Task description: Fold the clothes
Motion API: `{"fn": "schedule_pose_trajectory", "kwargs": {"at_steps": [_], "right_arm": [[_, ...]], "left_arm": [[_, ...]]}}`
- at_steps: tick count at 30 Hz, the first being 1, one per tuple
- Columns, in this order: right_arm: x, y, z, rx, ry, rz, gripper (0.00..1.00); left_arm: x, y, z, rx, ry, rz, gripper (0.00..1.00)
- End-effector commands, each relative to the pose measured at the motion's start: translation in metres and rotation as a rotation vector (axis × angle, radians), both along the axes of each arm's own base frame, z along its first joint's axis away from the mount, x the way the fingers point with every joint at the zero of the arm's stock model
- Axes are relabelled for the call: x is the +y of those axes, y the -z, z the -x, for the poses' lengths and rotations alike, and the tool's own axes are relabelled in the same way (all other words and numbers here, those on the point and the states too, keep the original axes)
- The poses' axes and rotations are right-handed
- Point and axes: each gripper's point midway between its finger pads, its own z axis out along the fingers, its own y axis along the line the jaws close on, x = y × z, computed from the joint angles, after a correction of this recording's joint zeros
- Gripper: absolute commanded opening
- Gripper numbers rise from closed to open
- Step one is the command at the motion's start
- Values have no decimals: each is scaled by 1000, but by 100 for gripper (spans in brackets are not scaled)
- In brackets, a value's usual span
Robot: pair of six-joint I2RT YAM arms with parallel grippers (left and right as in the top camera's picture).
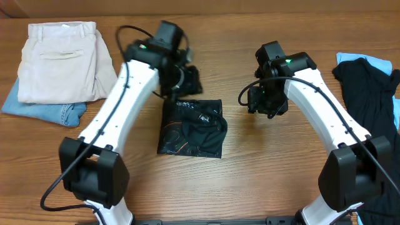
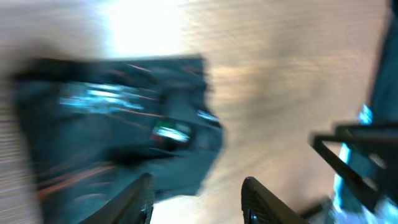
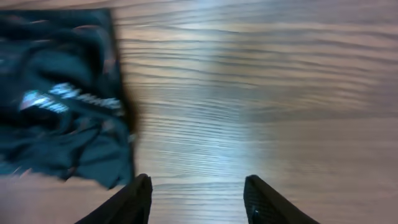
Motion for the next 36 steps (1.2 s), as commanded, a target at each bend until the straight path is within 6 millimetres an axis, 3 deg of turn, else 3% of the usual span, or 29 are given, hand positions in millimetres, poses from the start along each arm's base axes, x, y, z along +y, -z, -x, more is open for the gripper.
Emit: {"fn": "schedule_pose_trajectory", "kwargs": {"at_steps": [1, 6, 15, 21, 26, 31, 33, 35, 36], "right_arm": [[46, -12, 8, -4, -173, -225, 50], [100, -24, 17, -39, -294, -373, 50], [173, -29, 37, -100, -403, -431, 52], [182, -4, 40, -111, -407, -315, 58], [200, 20, 40, -99, -440, -312, 58], [202, 52, 38, -54, -426, -273, 56], [196, 66, 35, -40, -392, -227, 45], [191, 76, 34, -24, -362, -192, 20], [190, 77, 36, -11, -344, -185, 12]], "left_arm": [[56, 7, -18, -53, -85, -188, 49], [85, 36, -21, -23, -130, -303, 48], [87, 94, -16, 100, -85, -342, 47], [88, 120, -12, 164, -64, -359, 47], [88, 128, -12, 178, -58, -364, 48], [88, 128, -13, 173, -55, -363, 49], [87, 128, -14, 168, -55, -362, 49], [87, 128, -14, 166, -55, -361, 49], [87, 128, -14, 166, -55, -361, 49]]}}
